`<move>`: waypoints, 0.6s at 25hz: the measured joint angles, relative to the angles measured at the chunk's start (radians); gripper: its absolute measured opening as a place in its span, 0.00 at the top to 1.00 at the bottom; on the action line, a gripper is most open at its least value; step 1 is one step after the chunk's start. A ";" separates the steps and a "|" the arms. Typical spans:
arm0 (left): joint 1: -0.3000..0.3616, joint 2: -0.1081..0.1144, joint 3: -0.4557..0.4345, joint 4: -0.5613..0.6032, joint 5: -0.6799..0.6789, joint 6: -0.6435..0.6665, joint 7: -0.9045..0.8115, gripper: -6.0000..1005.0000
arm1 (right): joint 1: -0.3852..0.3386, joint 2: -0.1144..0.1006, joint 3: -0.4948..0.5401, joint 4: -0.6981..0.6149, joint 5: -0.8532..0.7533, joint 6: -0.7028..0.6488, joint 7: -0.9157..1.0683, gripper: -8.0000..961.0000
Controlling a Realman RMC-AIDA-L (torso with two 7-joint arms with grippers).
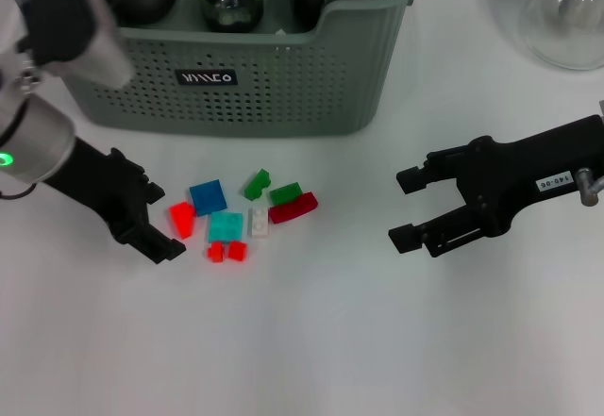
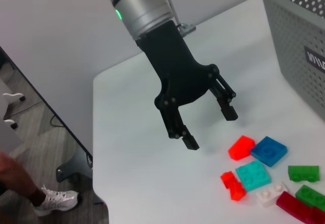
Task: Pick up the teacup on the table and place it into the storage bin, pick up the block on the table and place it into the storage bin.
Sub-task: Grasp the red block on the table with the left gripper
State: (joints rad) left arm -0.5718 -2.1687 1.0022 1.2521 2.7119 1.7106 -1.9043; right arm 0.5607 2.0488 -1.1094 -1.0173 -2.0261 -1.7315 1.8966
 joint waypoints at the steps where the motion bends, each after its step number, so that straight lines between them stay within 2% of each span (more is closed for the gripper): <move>1: -0.006 0.000 0.042 0.000 0.015 -0.015 -0.041 0.13 | -0.002 -0.001 0.002 0.000 0.000 0.000 0.000 0.02; 7: -0.012 -0.003 0.215 0.009 0.061 -0.088 -0.168 0.13 | -0.007 -0.001 0.025 0.014 0.000 0.003 -0.007 0.02; 15: -0.004 -0.005 0.339 0.003 0.062 -0.176 -0.236 0.15 | -0.006 -0.001 0.035 0.026 0.000 0.005 -0.010 0.02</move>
State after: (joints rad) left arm -0.5762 -2.1734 1.3410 1.2552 2.7739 1.5347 -2.1405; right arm 0.5543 2.0479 -1.0742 -0.9910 -2.0265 -1.7263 1.8868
